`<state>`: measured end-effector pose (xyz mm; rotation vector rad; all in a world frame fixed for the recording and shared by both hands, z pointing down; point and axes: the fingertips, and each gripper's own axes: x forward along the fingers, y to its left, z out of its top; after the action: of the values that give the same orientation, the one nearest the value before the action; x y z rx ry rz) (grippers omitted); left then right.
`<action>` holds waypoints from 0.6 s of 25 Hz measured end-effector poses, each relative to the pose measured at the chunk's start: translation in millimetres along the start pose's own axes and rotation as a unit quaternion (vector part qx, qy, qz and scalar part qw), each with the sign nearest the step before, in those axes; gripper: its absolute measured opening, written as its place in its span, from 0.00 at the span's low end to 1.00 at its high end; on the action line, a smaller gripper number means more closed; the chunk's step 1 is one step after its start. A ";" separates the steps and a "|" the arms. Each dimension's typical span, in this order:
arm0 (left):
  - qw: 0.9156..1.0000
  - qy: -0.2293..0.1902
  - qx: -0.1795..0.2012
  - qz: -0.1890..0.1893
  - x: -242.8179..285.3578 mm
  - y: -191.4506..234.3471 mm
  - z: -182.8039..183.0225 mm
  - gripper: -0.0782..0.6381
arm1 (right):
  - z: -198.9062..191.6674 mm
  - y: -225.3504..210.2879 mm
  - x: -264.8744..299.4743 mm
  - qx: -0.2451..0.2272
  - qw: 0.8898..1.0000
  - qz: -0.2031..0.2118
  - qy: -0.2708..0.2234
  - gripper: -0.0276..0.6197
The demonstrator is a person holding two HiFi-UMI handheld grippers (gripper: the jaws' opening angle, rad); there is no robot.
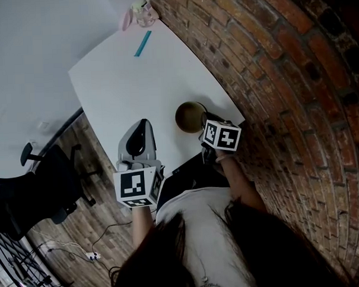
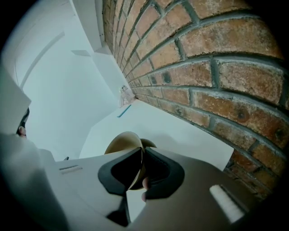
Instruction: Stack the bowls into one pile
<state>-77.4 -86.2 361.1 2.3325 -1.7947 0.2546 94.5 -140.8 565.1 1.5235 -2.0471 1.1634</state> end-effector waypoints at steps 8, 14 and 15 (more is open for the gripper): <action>1.000 0.009 -0.001 -0.001 8.3 1.6 -3.7 0.11 | -0.6 -7.0 6.4 0.001 1.000 -0.011 0.004 0.09; 1.000 0.012 -0.001 -0.003 10.2 1.2 -5.3 0.11 | -0.5 -10.4 7.2 0.003 1.000 -0.016 0.002 0.09; 1.000 0.012 -0.001 -0.003 10.6 1.0 -5.2 0.11 | -0.3 -10.6 7.2 0.002 1.000 -0.017 0.002 0.09</action>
<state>-75.8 -95.1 368.8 2.3231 -1.7755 0.2791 101.4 -146.2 574.5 1.5510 -2.0096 1.1568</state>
